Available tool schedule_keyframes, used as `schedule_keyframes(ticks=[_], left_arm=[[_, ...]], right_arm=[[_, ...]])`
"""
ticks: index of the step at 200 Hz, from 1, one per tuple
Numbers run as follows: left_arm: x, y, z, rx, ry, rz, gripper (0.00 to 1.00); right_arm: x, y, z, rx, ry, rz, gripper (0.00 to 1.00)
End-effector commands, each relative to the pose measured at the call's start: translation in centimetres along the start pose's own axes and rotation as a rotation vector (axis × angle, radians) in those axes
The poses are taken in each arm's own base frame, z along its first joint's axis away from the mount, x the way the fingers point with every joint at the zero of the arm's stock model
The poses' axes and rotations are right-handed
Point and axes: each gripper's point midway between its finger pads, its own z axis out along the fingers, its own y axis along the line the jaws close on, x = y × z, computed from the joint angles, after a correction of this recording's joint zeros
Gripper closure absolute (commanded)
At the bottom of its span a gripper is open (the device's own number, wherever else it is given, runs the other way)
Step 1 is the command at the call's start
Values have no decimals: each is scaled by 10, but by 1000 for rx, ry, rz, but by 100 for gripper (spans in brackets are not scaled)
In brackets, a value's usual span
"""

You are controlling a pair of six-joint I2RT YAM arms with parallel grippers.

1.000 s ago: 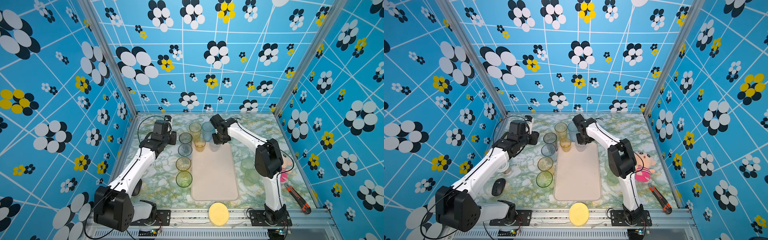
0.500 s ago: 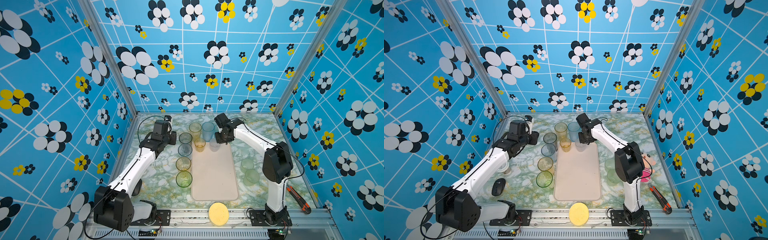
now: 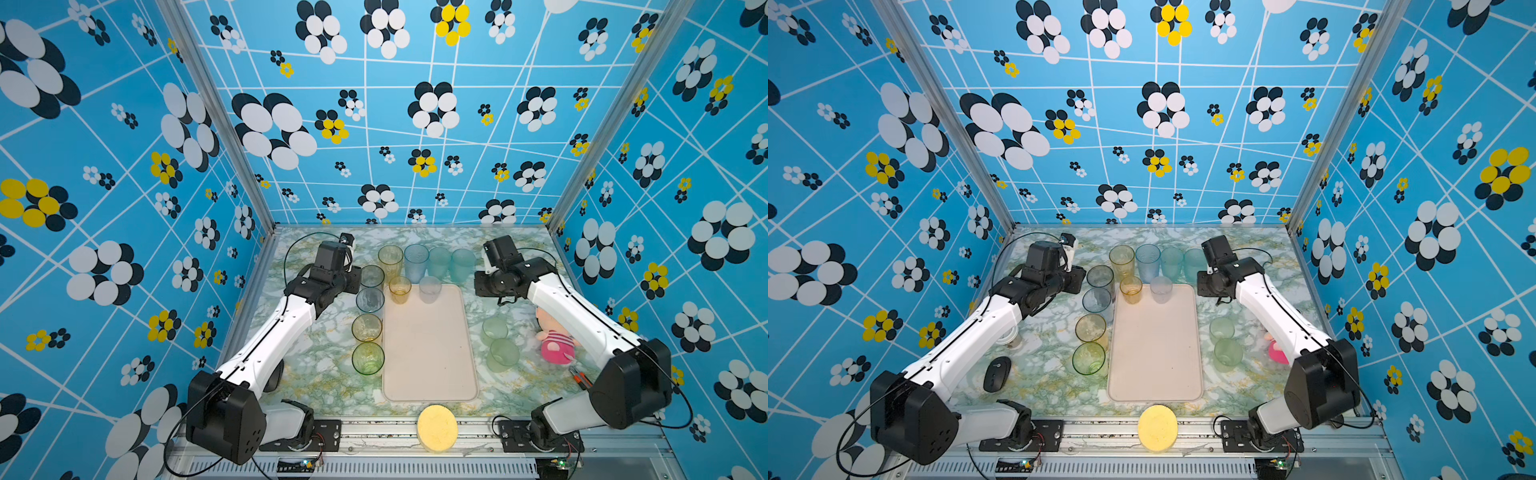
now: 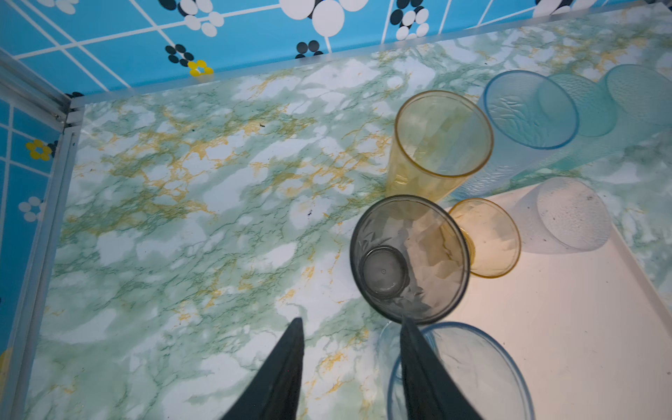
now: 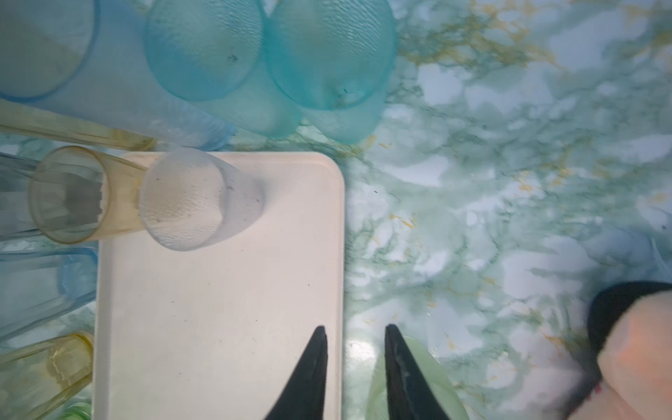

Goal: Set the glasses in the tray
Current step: 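Move the right gripper over the green cup while the left reaches over the tray, then close the right gripper on the rim of the light green textured cup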

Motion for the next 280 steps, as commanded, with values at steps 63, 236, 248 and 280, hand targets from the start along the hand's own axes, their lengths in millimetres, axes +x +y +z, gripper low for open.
schedule_keyframes(ticks=[63, 236, 248, 280], left_arm=[[-15, -131, -18, 263, 49, 233, 56], [10, -199, 15, 395, 147, 299, 56], [11, -200, 16, 398, 150, 299, 56], [12, -200, 17, 398, 154, 300, 56]], right_arm=[[65, -54, 0, 52, 119, 127, 71], [97, -59, 27, 67, 236, 144, 75], [99, -60, 28, 69, 238, 146, 75], [102, -62, 30, 76, 243, 156, 75]])
